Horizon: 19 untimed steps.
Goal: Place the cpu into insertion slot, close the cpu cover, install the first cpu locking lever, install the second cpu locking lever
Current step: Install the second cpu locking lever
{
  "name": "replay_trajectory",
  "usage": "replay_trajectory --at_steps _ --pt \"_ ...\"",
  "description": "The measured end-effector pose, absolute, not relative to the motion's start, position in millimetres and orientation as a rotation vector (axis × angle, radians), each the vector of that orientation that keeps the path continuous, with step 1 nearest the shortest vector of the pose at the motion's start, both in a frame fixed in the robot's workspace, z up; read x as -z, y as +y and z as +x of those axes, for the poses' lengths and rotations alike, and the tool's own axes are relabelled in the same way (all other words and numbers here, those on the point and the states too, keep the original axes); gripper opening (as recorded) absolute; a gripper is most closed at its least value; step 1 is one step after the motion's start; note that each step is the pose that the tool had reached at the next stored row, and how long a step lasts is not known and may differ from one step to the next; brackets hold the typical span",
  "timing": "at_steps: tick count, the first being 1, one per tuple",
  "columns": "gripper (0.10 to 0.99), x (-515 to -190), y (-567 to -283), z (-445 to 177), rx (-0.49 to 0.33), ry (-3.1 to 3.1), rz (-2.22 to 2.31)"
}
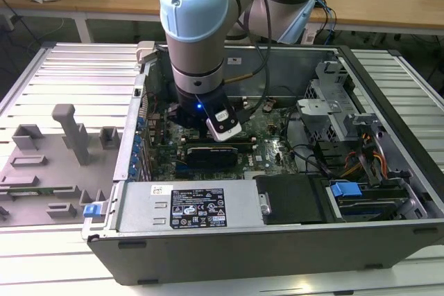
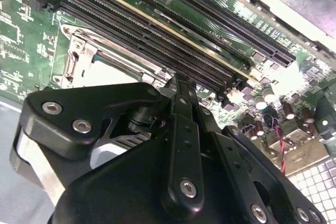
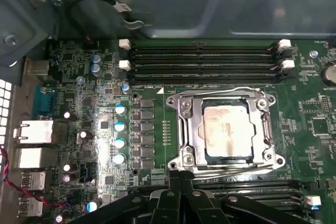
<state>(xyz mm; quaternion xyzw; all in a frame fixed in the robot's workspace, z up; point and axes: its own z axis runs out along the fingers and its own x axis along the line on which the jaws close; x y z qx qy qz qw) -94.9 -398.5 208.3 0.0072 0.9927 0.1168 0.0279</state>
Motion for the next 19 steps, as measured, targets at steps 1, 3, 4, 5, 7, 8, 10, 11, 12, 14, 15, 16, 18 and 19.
replay_trajectory --at_steps 1,3,4,5,7,8,10,11,12,14,15,16,18,19 --pt "0.106 -208 -398 -95 -0.361 3.065 0.014" --pt "0.106 -207 -397 -95 -0.361 3.066 0.01" --pt "0.106 -207 -396 -95 -0.361 3.066 0.009" --pt "0.106 -207 -395 -95 -0.361 3.066 0.008" --pt "0.106 -207 -394 -95 -0.361 3.066 0.008" --pt "0.106 -207 -393 -95 -0.361 3.066 0.007" --pt "0.106 -207 -393 -95 -0.361 3.066 0.007" --pt "0.106 -207 -392 -95 -0.361 3.066 0.006" --pt "0.106 -207 -392 -95 -0.361 3.066 0.006" --pt "0.106 -206 -390 -95 -0.361 3.066 0.005" --pt "0.106 -206 -390 -95 -0.361 3.066 0.005" --pt "0.106 -205 -390 -95 -0.361 3.066 0.004" --pt "0.106 -203 -389 -96 -0.361 3.067 0.003" --pt "0.106 -202 -388 -95 -0.361 3.067 0.003"
